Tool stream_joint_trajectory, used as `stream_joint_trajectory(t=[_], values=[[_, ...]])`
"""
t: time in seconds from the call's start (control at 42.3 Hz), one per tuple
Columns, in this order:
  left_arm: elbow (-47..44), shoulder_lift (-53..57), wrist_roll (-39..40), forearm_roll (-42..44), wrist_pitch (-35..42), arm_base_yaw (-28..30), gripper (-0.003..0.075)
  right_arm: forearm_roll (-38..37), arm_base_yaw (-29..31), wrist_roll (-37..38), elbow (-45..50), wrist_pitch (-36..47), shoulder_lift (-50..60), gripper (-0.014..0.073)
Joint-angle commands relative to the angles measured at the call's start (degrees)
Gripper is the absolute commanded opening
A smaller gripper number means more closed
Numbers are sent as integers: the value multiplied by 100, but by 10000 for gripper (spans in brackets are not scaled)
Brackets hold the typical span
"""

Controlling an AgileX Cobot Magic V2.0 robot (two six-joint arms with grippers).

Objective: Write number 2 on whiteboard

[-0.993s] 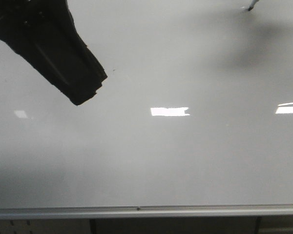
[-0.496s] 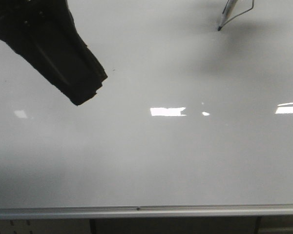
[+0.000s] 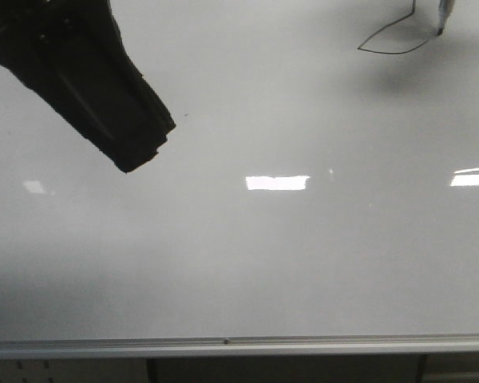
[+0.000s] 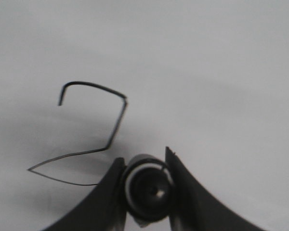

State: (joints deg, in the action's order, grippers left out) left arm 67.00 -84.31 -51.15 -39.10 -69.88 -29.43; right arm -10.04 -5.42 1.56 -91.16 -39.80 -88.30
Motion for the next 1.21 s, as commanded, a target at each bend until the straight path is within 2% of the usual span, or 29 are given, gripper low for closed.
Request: stream_joint_trajectory(t=[0.0,0.095,0.165,0.355,0.496,0.615,0.827,0.898,0.946,1.088,1.135,1.182], values=[[165,189,32,-321,-151,-39,-20,-538,159,442,-138,176,381,-106],[165,189,32,-321,-151,-39,-20,-484,160,396,-138,-68,531,-110],[165,189,32,-321,-151,-39,-20,-134,132,188,-138,-197,676,-110],[165,189,32,-321,-151,-39,-20,1890,132,-1203,-138,-877,1120,-110],[165,189,32,-323,-69,-39,-20,3046,132,-1901,-34,-1465,1312,-110],[165,189,32,-333,-56,-39,-20,3431,132,-2064,449,-1555,1631,-110],[165,189,32,-569,-91,-39,1,3706,132,-2102,2052,-1575,2525,-110],[165,189,-12,-751,-143,-39,71,4017,132,-2256,2549,-1586,2776,-110],[165,189,-149,-919,-218,-39,148,4330,132,-2445,2850,-1613,2916,-110],[165,189,-231,-1228,-257,-39,472,5385,132,-3130,3416,-1912,3091,-110],[165,189,-231,-1285,-257,-39,551,5636,132,-3291,3509,-2018,3098,-110],[165,189,-231,-1351,-257,-39,597,5830,132,-3404,3576,-2073,3102,-110]])
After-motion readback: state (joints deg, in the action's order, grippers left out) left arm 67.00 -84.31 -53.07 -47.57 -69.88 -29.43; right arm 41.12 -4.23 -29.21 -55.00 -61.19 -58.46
